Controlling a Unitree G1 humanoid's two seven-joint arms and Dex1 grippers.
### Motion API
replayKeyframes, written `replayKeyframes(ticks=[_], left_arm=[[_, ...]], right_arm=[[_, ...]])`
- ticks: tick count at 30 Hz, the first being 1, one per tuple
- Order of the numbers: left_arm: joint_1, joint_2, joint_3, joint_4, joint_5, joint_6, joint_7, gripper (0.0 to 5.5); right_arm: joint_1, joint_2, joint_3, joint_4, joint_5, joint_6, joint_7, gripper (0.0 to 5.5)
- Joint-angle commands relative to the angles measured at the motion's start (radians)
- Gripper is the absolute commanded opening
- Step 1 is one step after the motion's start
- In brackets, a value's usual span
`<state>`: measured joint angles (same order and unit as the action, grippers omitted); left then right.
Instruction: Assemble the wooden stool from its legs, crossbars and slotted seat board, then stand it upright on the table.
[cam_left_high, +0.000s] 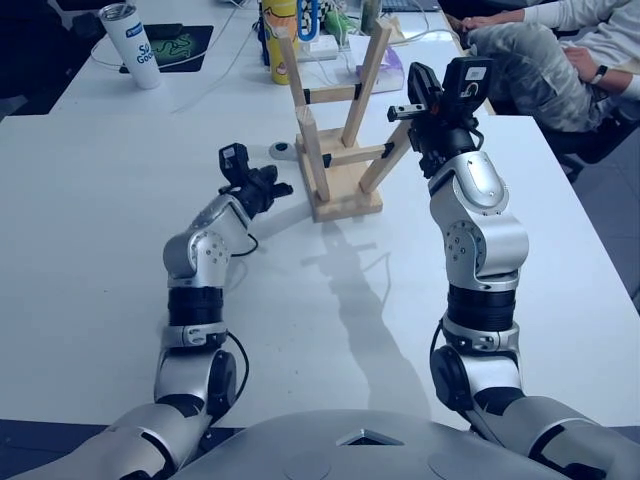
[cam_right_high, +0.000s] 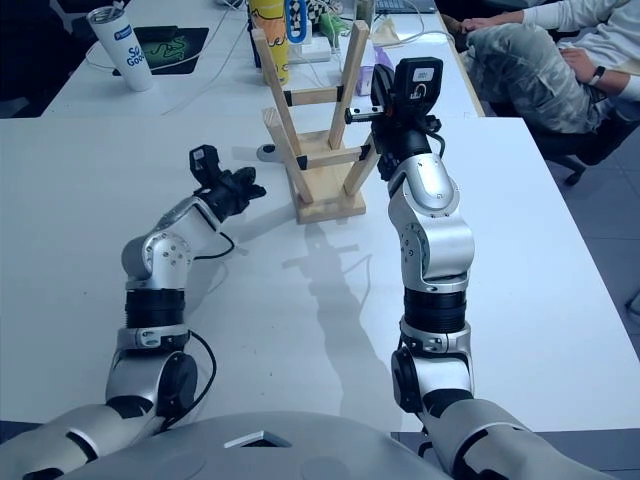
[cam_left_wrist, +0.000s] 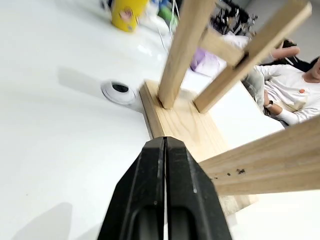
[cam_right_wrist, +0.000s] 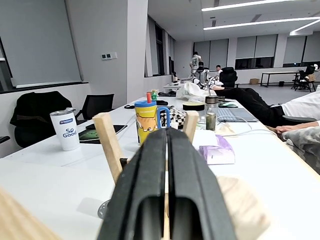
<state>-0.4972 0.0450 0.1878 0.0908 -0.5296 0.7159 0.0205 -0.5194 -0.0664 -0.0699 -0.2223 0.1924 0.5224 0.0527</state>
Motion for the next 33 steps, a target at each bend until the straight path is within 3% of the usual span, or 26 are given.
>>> replayKeyframes(ticks=[1,9,18,22,27,33], left_arm=[[-0.101,0.047,0.055,-0.047,0.033,-0.069,0.032,0.02],[-0.020,0.010,0.019,-0.109,0.085,-0.117,0.050,0.02],[0.048,-0.009,-0.056,-0.156,0.163,-0.171,0.030,0.02],[0.052,-0.011,-0.053,-0.154,0.174,-0.177,0.031,0.02],[0.054,-0.015,-0.051,-0.153,0.181,-0.177,0.027,0.02],[0.055,-0.016,-0.048,-0.137,0.189,-0.186,0.019,0.02]], right_arm=[[0.001,-0.014,0.001,0.020,-0.007,0.020,0.001,0.00],[-0.079,-0.045,-0.022,0.064,-0.001,0.004,0.017,0.00],[-0.404,-0.156,-0.155,0.247,0.019,-0.131,0.014,0.00],[-0.321,-0.161,-0.114,0.350,0.001,-0.100,0.048,0.00],[-0.148,-0.190,0.061,0.371,-0.014,0.134,0.192,0.00],[-0.176,-0.153,0.006,0.332,0.019,0.065,0.183,0.00]])
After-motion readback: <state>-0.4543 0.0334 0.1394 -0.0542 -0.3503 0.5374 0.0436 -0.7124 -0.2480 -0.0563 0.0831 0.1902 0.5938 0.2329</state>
